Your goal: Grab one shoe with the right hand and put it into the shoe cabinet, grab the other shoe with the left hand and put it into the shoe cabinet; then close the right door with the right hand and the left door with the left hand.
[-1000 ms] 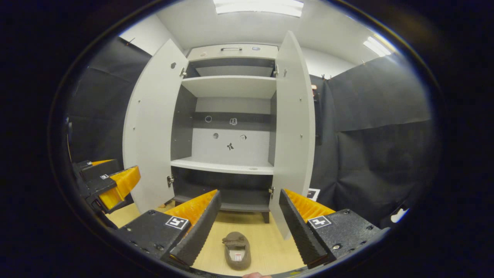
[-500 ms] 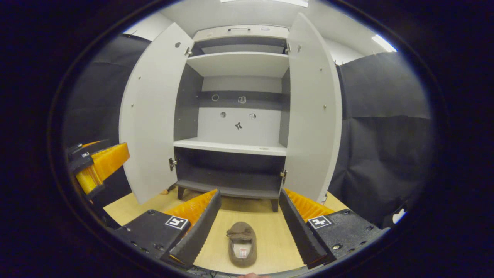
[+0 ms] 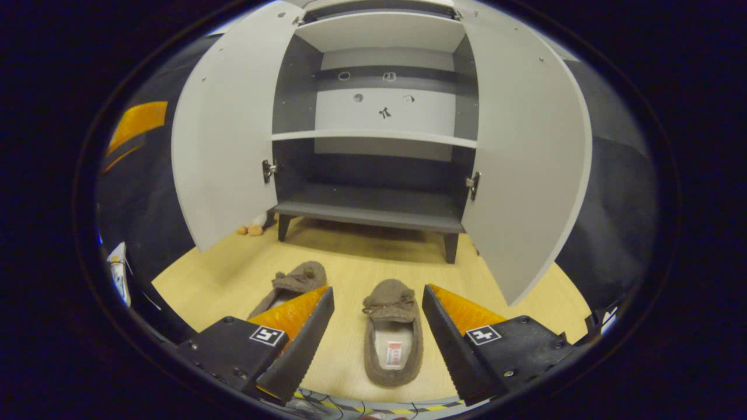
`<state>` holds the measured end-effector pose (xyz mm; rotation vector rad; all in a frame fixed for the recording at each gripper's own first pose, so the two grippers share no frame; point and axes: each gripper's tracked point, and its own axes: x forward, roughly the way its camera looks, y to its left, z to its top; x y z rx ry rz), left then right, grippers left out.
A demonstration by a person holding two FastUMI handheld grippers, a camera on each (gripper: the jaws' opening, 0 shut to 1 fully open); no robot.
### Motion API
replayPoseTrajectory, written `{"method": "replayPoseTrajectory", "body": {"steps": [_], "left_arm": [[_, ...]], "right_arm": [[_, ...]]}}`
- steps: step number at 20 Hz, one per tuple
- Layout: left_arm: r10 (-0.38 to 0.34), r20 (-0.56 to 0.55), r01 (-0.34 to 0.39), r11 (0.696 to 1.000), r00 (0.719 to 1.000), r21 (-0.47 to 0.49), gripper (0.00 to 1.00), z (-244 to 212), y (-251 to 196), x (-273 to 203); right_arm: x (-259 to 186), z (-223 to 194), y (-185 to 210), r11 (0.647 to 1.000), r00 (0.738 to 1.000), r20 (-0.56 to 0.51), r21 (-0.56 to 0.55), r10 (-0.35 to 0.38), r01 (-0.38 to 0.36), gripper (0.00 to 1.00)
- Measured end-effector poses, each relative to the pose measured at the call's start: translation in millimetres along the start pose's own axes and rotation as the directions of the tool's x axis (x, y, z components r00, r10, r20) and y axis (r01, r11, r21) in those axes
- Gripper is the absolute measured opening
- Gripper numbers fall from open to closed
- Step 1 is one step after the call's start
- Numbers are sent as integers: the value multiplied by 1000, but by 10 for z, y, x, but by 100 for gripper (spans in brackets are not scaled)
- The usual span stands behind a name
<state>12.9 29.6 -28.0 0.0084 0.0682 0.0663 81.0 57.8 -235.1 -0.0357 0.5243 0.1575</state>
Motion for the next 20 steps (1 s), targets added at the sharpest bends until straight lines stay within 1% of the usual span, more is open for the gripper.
{"method": "replayPoseTrajectory", "body": {"steps": [3, 4, 7, 8, 9, 11, 12, 13, 15, 16, 17, 18, 19, 20], "left_arm": [[14, -8, -14, 1000, 1000, -1, 96, -36, 57, -9], [18, -10, -18, 1000, 1000, -1, 96, -36, 72, -8], [27, -21, -27, 1000, 999, -4, 96, -84, 100, 1], [28, -25, -28, 1000, 999, -6, 96, -96, 107, 3], [30, -28, -30, 1000, 999, -8, 96, -108, 113, 7], [33, -33, -34, 999, 999, -13, 96, -129, 132, 19], [35, -36, -36, 999, 999, -15, 100, -143, 143, 27], [37, -38, -38, 999, 999, -17, 96, -156, 159, 31], [41, -43, -42, 999, 998, -23, 96, -171, 175, 51], [44, -45, -45, 999, 998, -26, 100, -182, 183, 55], [45, -45, -46, 999, 998, -28, 100, -181, 188, 60], [45, -44, -47, 998, 998, -29, 96, -185, 193, 74], [46, -43, -47, 998, 998, -29, 96, -191, 194, 74], [46, -44, -47, 998, 998, -30, 96, -199, 195, 79]], "right_arm": [[164, -387, 85, 999, 994, -105, 13, 33, -31, 98], [210, -476, 88, 999, 991, -131, 18, 32, -30, 96], [344, -643, 82, 999, 983, -181, 31, 35, -30, 98], [395, -714, 97, 999, 978, -207, 31, 41, -35, 96], [462, -800, 120, 999, 971, -233, 31, 46, -40, 97], [575, -827, 161, 999, 966, -253, 26, 49, -44, 95], [642, -837, 152, 999, 964, -264, 22, 41, -36, 93], [694, -866, 139, 999, 960, -277, 20, 31, -27, 87], [790, -896, 123, 1000, 955, -296, 14, 14, -10, 81], [823, -889, 100, 1000, 955, -295, 4, -1, 3, 80], [851, -895, 67, 1000, 955, -296, -7, -17, 16, 76], [876, -892, 48, 999, 955, -294, -19, -31, 27, 72], [889, -897, 28, 999, 956, -291, -36, -44, 35, 61], [898, -900, 2, 997, 957, -285, -61, -61, 45, 62]]}}
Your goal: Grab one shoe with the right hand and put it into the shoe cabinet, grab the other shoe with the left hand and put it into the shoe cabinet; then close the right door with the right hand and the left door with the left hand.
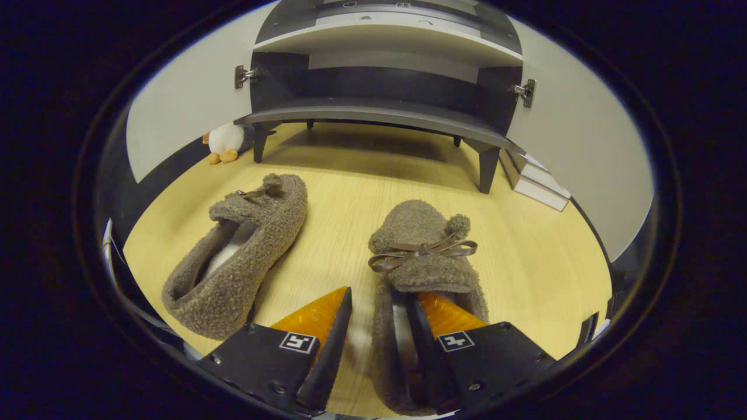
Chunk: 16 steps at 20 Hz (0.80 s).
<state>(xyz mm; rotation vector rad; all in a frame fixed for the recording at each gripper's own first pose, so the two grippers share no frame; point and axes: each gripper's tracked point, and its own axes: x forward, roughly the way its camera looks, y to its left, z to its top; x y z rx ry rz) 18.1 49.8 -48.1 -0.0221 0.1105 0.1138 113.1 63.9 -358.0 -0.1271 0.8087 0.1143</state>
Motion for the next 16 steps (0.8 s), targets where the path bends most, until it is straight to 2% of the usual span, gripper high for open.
{"method": "replayPoseTrajectory", "body": {"steps": [2, 3, 4, 7, 9, 13, 16], "left_arm": [[-2, -1, 2, 1000, 1000, -3, 96, 0, -6, 12], [-2, -1, 2, 1000, 1000, -5, 96, -7, -7, 15], [-2, -1, 2, 1000, 1000, -7, 96, -7, -4, 20], [-4, -5, 4, 1000, 1000, -15, 96, -30, -17, 26], [-6, -10, 5, 1000, 1000, -21, 96, -44, -26, 36], [-15, -15, 15, 1000, 1000, -25, 96, -42, -77, 39], [-33, -4, 33, 999, 999, -19, 96, 1, -157, 38]], "right_arm": [[34, 7, -93, 998, 999, 17, -43, -50, 51, 51], [22, 11, -83, 997, 998, 24, -55, -53, 55, 33], [-18, 30, -97, 995, 998, 33, -71, -62, 64, 27], [0, 39, -82, 996, 998, 55, -88, -13, 18, 12], [-31, 84, -80, 997, 996, 87, -74, 16, -10, 7], [-288, 362, -255, 995, 978, 208, -94, -2, 22, 6], [-607, 656, -303, 992, 958, 286, -124, 11, 26, 5]]}}
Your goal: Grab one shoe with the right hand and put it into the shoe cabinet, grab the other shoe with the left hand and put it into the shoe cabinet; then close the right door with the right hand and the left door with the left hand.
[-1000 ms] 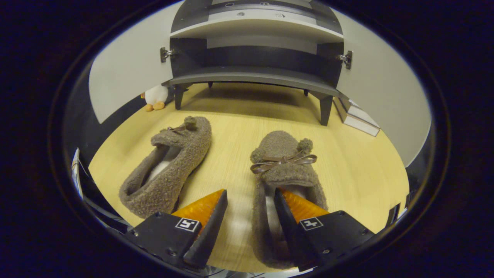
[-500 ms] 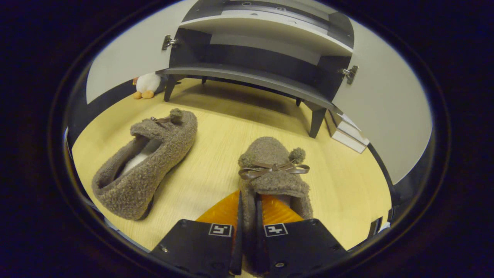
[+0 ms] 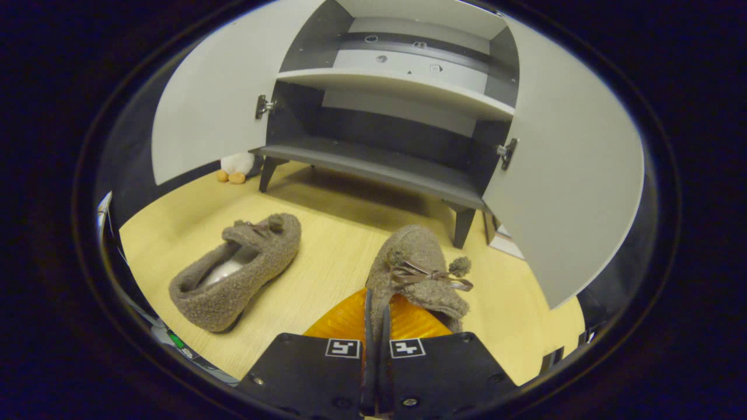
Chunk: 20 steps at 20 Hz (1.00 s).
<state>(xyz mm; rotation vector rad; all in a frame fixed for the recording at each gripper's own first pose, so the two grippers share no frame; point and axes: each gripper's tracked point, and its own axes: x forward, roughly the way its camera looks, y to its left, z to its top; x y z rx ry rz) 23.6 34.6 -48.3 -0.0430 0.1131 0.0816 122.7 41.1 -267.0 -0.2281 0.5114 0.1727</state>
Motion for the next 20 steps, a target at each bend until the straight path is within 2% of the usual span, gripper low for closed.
{"method": "replayPoseTrajectory", "body": {"steps": [5, 10, 12, 14, 20], "left_arm": [[-39, 22, 39, 999, 999, 15, 96, 55, -184, -2], [-61, 42, 60, 998, 997, 20, 96, 97, -268, -26], [-57, 49, 56, 998, 997, 20, 96, 124, -266, -27], [-54, 54, 53, 998, 997, 15, 96, 129, -249, -51], [-10, 54, 10, 1000, 998, 8, 96, 136, -84, -122]], "right_arm": [[-392, 868, -82, 998, 993, 113, -61, 27, -20, 5], [-497, 2009, -106, 996, 980, 179, -19, 84, -82, 5], [-351, 2449, -211, 996, 977, 194, 9, 83, -87, 5], [-114, 2810, -396, 999, 980, 192, 4, 45, -47, 6], [511, 3480, -706, 998, 989, 147, -51, -18, 25, 5]]}}
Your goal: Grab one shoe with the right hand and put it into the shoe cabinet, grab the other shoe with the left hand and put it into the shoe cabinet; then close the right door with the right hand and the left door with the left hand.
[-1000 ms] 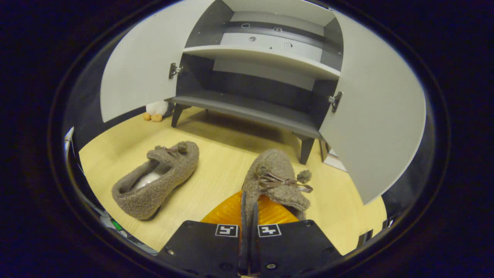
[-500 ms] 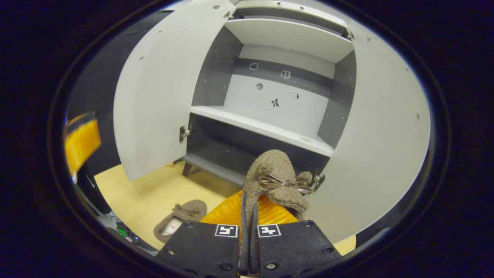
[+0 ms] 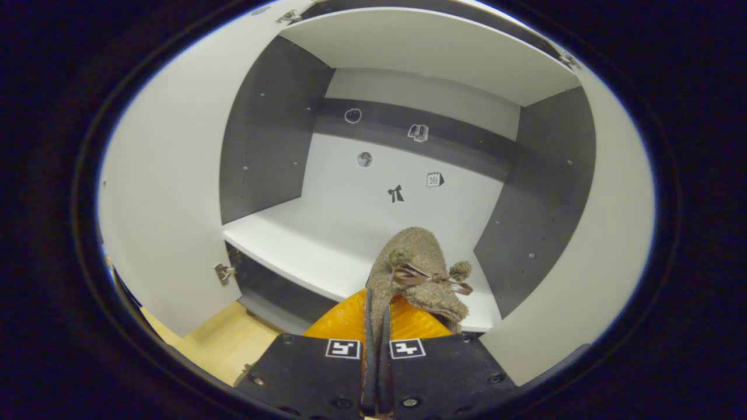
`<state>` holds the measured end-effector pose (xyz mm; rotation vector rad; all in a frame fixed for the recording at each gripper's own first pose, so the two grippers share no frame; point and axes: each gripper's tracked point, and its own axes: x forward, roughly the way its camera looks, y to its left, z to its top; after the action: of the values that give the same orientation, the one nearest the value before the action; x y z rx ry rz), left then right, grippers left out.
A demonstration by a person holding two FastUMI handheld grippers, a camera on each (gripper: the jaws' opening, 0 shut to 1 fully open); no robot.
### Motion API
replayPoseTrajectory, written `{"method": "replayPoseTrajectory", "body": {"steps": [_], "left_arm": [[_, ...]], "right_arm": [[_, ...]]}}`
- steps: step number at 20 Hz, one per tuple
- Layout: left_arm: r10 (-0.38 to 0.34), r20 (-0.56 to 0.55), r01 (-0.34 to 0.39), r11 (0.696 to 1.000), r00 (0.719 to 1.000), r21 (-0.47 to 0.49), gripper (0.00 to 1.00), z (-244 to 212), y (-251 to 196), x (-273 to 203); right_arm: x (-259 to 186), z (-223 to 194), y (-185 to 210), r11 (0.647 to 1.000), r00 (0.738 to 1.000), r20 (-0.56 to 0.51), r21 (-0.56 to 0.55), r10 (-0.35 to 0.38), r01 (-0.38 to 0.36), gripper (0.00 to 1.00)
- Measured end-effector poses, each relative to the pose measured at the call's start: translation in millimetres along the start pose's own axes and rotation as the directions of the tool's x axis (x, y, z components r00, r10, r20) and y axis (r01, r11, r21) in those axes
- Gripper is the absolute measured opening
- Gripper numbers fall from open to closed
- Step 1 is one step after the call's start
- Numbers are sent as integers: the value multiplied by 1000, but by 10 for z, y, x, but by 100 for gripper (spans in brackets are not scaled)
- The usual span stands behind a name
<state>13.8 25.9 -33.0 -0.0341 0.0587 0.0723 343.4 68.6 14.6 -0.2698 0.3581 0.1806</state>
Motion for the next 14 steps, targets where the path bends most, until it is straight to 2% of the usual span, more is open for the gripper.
{"method": "replayPoseTrajectory", "body": {"steps": [2, 4, 8, 12, 14], "left_arm": [[15, -9, -15, 1000, 1000, -1, 96, -17, 71, 19], [28, -14, -28, 1000, 1000, -3, 96, -25, 126, 22], [49, -17, -49, 999, 999, -4, 96, -33, 213, 21], [58, -22, -59, 998, 998, -5, 96, -58, 252, 54], [59, -24, -59, 998, 998, -8, 96, -66, 256, 48]], "right_arm": [[233, 102, -94, 999, 999, -21, -45, -30, 29, 6], [441, 109, -144, 998, 997, -69, -45, -47, 44, 5], [753, -93, -140, 1000, 971, -236, -2, -22, 22, 6], [886, -69, -217, 998, 965, -254, -29, -64, 59, 7], [866, -53, -146, 999, 969, -243, 9, -33, 37, 14]]}}
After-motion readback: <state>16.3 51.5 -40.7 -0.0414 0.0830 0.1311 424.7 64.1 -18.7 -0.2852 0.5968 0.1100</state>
